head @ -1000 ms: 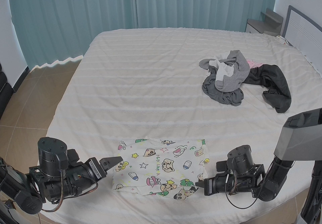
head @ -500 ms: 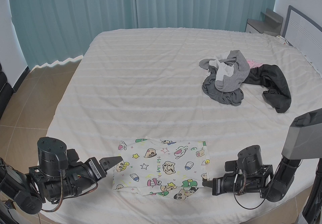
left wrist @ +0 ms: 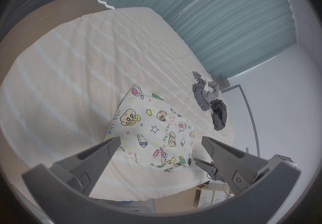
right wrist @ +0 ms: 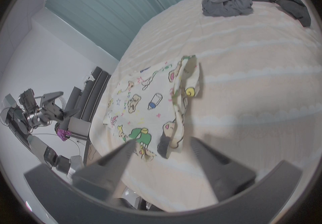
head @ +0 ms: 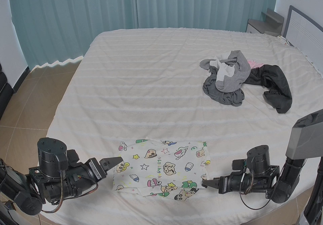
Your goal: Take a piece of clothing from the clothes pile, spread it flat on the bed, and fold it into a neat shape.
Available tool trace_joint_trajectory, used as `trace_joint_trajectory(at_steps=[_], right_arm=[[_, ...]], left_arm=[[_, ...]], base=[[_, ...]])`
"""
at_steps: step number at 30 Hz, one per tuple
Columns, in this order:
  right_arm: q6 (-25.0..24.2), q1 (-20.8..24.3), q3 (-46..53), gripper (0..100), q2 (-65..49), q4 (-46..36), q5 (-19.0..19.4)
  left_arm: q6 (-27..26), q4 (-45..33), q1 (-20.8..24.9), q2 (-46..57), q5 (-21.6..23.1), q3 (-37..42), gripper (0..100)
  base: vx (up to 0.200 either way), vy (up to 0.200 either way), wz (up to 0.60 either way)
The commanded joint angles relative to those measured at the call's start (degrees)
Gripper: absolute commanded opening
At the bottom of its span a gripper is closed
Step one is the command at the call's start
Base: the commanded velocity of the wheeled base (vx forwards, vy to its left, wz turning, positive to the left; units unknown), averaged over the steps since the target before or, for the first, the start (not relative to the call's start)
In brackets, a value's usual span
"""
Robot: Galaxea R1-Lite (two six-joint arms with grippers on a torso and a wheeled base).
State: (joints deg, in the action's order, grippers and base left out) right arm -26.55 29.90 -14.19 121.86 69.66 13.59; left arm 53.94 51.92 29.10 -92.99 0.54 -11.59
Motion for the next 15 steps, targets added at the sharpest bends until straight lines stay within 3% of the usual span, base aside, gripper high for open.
trace_joint_trajectory(at_steps=[1, 10, 15], right_arm=[[-0.1, -2.0, -0.4, 100, 0.8, 0.9, 0.3], [-0.3, -1.2, -5.0, 100, 4.2, 0.7, 0.6], [-0.4, 1.3, -10.2, 100, 5.9, -4.2, 0.6]], left_arm=[[0.0, 0.0, 0.0, -0.1, 0.0, 0.0, 100], [1.6, 0.0, 0.0, -0.4, 0.1, -0.4, 100], [1.7, 0.0, 0.0, -0.4, 0.1, -0.4, 100]], base=[[0.0, 0.0, 0.0], [0.0, 0.0, 0.0], [0.0, 0.0, 0.0]])
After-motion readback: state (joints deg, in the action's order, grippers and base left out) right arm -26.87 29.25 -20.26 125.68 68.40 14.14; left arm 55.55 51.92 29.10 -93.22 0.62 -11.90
